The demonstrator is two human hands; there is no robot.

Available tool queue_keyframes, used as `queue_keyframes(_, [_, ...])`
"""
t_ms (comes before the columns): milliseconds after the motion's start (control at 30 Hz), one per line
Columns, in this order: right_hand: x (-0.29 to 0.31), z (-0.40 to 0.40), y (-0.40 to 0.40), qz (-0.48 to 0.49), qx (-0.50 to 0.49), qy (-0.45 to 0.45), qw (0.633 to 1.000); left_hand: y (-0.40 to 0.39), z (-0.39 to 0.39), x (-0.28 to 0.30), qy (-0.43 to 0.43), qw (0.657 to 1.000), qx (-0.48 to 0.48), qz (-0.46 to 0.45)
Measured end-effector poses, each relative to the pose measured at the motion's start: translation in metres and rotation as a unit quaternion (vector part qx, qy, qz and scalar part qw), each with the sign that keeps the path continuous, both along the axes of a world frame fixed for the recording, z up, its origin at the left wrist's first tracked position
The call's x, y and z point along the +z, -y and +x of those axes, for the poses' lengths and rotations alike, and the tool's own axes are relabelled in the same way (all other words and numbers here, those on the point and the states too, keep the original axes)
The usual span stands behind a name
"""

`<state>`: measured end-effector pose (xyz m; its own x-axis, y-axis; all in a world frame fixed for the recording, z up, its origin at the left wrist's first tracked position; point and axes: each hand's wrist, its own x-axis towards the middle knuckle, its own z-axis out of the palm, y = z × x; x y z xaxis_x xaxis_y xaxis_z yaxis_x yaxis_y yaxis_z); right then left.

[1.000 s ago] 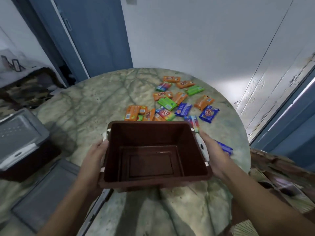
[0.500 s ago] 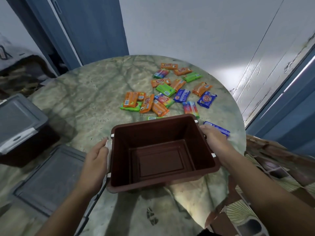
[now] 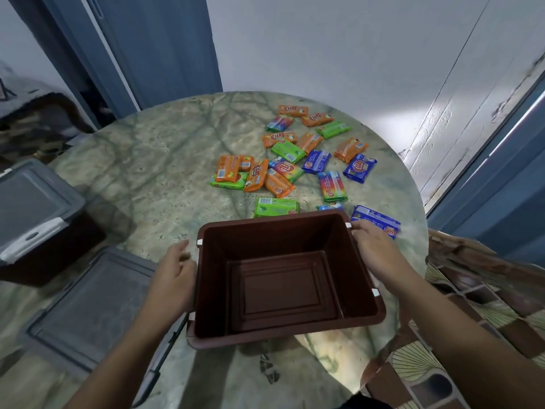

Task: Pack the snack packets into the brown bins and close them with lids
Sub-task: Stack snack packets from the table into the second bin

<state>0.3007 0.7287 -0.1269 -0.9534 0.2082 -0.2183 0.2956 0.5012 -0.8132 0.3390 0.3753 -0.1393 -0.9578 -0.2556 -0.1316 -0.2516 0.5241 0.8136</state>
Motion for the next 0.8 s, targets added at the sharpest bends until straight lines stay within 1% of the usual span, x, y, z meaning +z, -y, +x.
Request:
queue_keyframes(100, [0.008, -0.013, 0.005, 0.101, -0.010, -0.068, 0.992, -0.003, -0.016, 0.010, -0.062, 0.993, -0.035, -0.095])
queue_keyframes(167, [0.017, -0.022, 0.016, 0.144, 0.050, -0.115, 0.982, -0.011, -0.036, 0.017, -0.075, 0.977, -0.102, -0.171])
queue_keyframes(200, [0.019, -0.027, 0.024, 0.165, 0.100, -0.123, 0.973, -0.017, -0.048, 0.019, -0.061, 0.967, -0.144, -0.202])
queue_keyframes(267, [0.016, -0.034, 0.038, 0.237, 0.196, -0.098, 0.947, -0.031, -0.066, 0.022, -0.019, 0.946, -0.216, -0.240])
queue_keyframes(300, [0.012, -0.035, 0.043, 0.284, 0.224, -0.086, 0.928, -0.038, -0.071, 0.021, -0.002, 0.937, -0.235, -0.259])
queue_keyframes(367, [0.003, -0.036, 0.044, 0.346, 0.234, -0.085, 0.905, -0.048, -0.077, 0.018, 0.008, 0.921, -0.241, -0.306])
queue_keyframes(467, [-0.005, -0.035, 0.035, 0.346, 0.219, -0.107, 0.906, -0.056, -0.073, 0.015, -0.011, 0.905, -0.231, -0.357])
queue_keyframes(567, [-0.010, -0.030, 0.024, 0.358, 0.215, -0.102, 0.903, -0.064, -0.068, 0.009, -0.027, 0.901, -0.239, -0.361])
queue_keyframes(667, [-0.011, -0.026, 0.017, 0.355, 0.214, -0.083, 0.906, -0.071, -0.072, 0.012, -0.017, 0.896, -0.257, -0.360])
queue_keyframes(733, [-0.007, -0.027, 0.011, 0.319, 0.212, -0.089, 0.919, -0.078, -0.078, 0.020, 0.003, 0.895, -0.271, -0.355])
queue_keyframes(800, [0.003, -0.030, 0.006, 0.228, 0.194, -0.103, 0.948, -0.090, -0.087, 0.030, 0.008, 0.892, -0.278, -0.357])
